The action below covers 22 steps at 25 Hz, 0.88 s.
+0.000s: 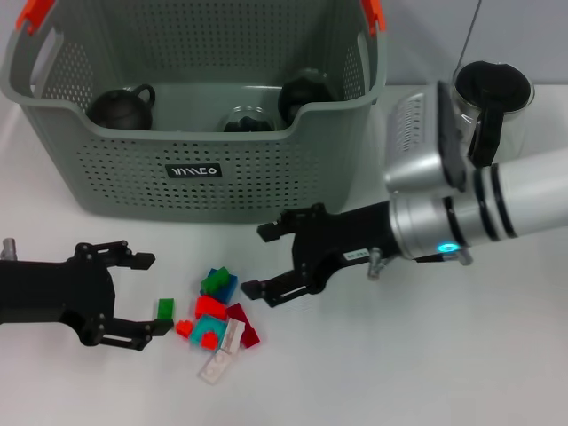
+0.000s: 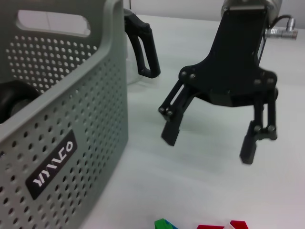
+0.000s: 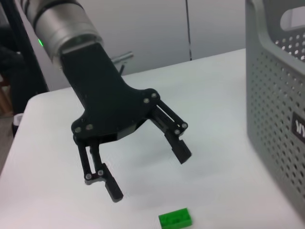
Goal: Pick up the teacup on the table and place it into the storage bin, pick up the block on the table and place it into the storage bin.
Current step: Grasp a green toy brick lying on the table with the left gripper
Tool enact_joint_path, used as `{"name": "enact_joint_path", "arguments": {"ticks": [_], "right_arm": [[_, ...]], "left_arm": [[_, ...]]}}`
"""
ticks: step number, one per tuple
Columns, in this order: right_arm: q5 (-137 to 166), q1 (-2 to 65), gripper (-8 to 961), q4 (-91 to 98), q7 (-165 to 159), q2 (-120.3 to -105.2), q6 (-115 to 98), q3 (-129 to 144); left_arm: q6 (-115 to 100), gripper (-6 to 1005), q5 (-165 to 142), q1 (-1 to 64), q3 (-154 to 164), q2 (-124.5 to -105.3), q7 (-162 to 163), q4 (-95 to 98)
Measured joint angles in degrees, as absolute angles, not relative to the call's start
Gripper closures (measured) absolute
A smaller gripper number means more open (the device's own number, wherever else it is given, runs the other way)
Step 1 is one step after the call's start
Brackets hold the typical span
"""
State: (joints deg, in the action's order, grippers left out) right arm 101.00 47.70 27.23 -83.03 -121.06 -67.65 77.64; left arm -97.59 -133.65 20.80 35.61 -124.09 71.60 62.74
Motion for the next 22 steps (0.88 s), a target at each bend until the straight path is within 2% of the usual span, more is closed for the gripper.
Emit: {"name": "enact_joint_path", "arguments": {"ticks": [15, 22], "right_arm": [[75.41, 49.91, 12, 25.94, -83.03, -121.73, -44.77, 107.62], [71.54, 49.93, 12, 26.19, -83.27, -121.72, -42.31, 112.67]], "left_arm": [[-97.55, 76, -133.69, 21.39, 35.56, -123.99, 71.68, 62.52], [-97.55, 76, -133.68, 21.35, 35.58, -124.01, 71.72, 62.38]]}}
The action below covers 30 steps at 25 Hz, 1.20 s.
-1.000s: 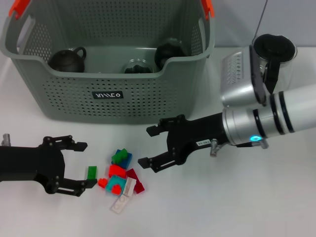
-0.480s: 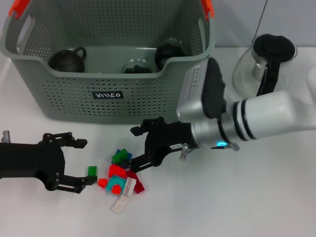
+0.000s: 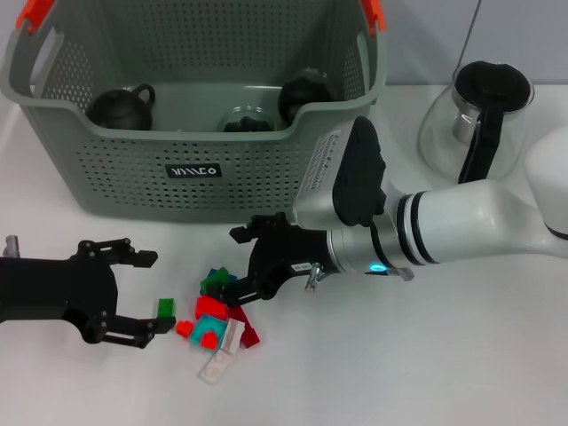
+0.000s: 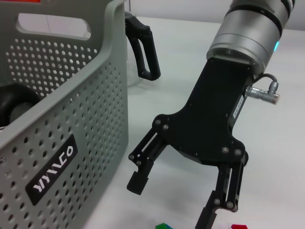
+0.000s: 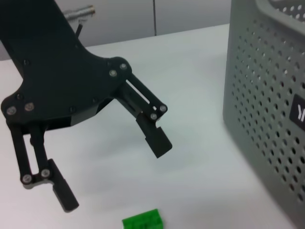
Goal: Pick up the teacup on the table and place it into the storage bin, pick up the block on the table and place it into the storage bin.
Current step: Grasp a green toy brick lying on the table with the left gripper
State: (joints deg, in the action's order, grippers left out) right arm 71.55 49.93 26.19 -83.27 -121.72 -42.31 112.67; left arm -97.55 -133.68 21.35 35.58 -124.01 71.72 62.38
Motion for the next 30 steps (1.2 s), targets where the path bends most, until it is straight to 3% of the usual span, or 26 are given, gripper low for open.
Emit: {"name": "enact_joint_path", "arguments": {"ticks": [5, 16, 21, 27, 29, 30], "right_arm": [[71.47, 49.89, 11, 26.01, -84.07, -121.73, -42.17, 113.14], [67.68, 49.49, 183, 27.11, -84.48, -121.61, -41.05, 117.47], [68.01, 47.78, 368, 28.88, -83.89, -120.34, -45.75, 115.13], [73.38, 45.79, 313, 28.96, -83.63, -118.32, -56.15, 106.66], [76.09, 44.48, 226, 28.99, -83.98, -117.09, -60.72, 102.24], [78.21, 43.1, 183, 29.01, -84.08, -115.59, -65.73, 97.78]], "left_arm": [[-97.55, 76, -133.68, 21.19, 35.6, -124.11, 71.72, 62.32], [-97.72, 77, -133.59, 21.43, 35.61, -124.17, 71.72, 62.22], [-98.0, 76, -133.61, 21.41, 35.43, -124.02, 71.78, 62.68], [-98.07, 77, -134.51, 22.15, 36.09, -124.01, 74.38, 62.92], [-98.28, 77, -135.65, 22.91, 36.54, -123.99, 76.34, 63.28], [-98.55, 77, -136.84, 23.73, 37.45, -123.94, 78.77, 64.03]]}}
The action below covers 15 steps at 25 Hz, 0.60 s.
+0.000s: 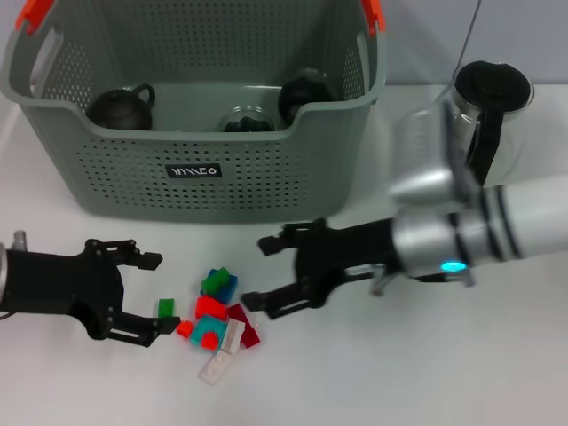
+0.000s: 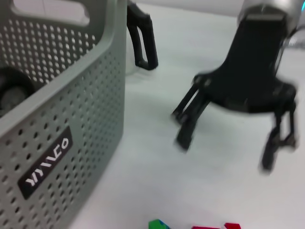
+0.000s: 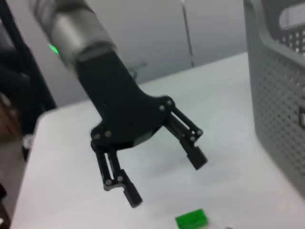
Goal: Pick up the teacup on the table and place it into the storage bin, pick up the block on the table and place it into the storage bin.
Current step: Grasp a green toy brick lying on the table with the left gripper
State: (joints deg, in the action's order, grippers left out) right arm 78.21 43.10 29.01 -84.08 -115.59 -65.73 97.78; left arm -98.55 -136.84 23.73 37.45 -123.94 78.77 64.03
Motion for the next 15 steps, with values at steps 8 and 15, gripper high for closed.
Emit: {"name": "enact_joint_path", "arguments": {"ticks": [8, 15], "right_arm": [[87.6, 37.63, 16, 29.54, -83.51, -110.89, -80.2, 83.64], [96.19, 34.59, 19, 30.53, -83.37, -110.86, -83.79, 73.84]], "left_arm": [[-97.89, 76, -137.51, 26.4, 46.79, -124.17, 88.07, 67.34], [-95.91, 77, -140.99, 30.58, 58.32, -124.14, 103.52, 72.01]]}}
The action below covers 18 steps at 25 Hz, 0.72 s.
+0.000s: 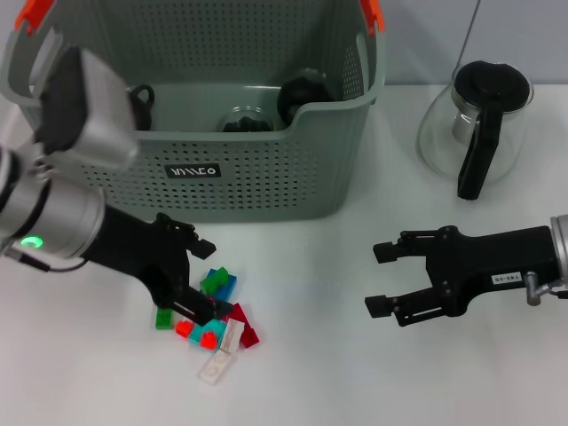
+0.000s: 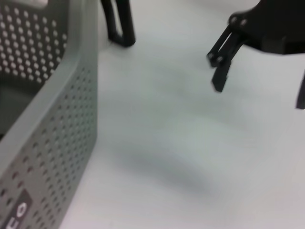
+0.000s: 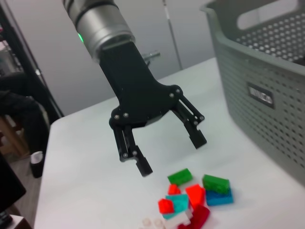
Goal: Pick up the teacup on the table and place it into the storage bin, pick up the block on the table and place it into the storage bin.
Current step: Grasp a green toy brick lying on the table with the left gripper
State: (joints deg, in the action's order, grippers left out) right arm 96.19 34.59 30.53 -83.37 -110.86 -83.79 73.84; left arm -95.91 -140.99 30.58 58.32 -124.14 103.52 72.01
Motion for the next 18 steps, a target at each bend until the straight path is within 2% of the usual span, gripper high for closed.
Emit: {"name": "enact_joint_path", "arguments": {"ticks": [18], "right_arm": [[99.0, 34.28, 23, 30.51, -83.32, -111.87, -82.82, 71.09]], "left_arm": [[-88.61, 79, -157.28, 35.77, 79.96, -124.44, 127.64, 76.06]]}}
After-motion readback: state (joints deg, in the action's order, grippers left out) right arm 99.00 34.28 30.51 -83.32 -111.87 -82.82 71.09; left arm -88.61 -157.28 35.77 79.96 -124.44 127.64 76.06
